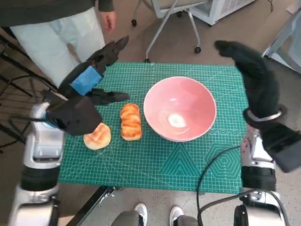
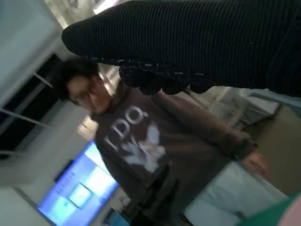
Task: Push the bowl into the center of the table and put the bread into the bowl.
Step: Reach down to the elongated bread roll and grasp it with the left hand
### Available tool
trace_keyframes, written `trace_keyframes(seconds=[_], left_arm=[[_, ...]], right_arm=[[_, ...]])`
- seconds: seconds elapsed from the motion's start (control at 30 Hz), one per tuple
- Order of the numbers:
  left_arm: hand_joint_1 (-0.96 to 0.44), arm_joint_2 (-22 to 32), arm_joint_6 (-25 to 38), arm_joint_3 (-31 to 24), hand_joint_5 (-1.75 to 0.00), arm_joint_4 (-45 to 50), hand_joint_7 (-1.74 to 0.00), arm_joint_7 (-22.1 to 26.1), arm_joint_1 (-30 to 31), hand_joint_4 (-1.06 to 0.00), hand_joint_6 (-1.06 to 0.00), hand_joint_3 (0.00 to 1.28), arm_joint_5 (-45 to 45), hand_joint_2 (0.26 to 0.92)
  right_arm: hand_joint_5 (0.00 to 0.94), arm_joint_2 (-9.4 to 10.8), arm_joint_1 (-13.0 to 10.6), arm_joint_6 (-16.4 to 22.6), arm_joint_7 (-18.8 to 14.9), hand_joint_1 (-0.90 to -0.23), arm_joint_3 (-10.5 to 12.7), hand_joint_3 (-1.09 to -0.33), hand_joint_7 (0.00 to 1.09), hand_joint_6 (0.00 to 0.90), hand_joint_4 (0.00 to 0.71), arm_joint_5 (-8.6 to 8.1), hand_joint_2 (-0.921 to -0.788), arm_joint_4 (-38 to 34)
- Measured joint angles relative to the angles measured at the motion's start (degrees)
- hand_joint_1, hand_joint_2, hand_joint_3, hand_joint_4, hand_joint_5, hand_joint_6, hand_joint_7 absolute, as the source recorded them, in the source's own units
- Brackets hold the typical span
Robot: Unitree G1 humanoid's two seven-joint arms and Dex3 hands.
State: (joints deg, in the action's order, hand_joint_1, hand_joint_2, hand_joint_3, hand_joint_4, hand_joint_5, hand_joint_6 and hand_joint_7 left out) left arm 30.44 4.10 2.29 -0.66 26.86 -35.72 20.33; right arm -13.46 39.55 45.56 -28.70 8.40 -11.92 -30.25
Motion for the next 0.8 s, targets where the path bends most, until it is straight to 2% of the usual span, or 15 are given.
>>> trace_keyframes(seconds=[0.13,0.23,0.4,0.63,0.8], left_arm=[[-0.29,2.51,-2.99,2.03,0.00,-2.80,-0.05,2.71,-0.58,0.00,-0.14,0.00,-0.05,0.741],[-0.21,4.47,-4.55,3.69,0.00,-4.86,-0.04,5.03,-1.23,0.00,-0.14,0.00,0.16,0.719],[-0.09,7.44,-3.95,6.66,0.00,-6.71,-0.03,9.97,-2.67,0.00,-0.14,0.00,2.10,0.709],[-0.06,9.20,-1.73,10.22,0.00,-7.47,-0.02,14.23,-3.89,0.00,-0.13,0.00,4.87,0.708],[-0.09,9.12,-0.91,12.10,0.00,-9.15,-0.02,15.30,-3.94,0.00,-0.13,0.00,5.87,0.708]], right_arm=[[0.000,0.01,-0.20,-0.46,0.00,-0.736,-0.85,-0.725,0.05,0.205,0.138,0.67,-0.921,0.00],[0.000,-0.08,-0.20,-0.71,-0.05,-0.736,-1.13,-0.726,0.05,0.199,0.132,0.66,-0.921,0.00],[0.000,-0.34,-0.21,-1.37,-0.46,-0.730,-1.42,-0.727,0.05,0.195,0.131,0.26,-0.921,-0.04],[0.001,-0.48,-0.21,-2.42,-1.30,-0.719,-1.53,-0.738,0.06,0.191,0.133,-1.33,-0.921,-0.04],[0.002,-0.50,-0.21,-2.91,-1.34,-0.715,-1.58,-0.743,0.06,0.188,0.134,-1.45,-0.921,0.16]])
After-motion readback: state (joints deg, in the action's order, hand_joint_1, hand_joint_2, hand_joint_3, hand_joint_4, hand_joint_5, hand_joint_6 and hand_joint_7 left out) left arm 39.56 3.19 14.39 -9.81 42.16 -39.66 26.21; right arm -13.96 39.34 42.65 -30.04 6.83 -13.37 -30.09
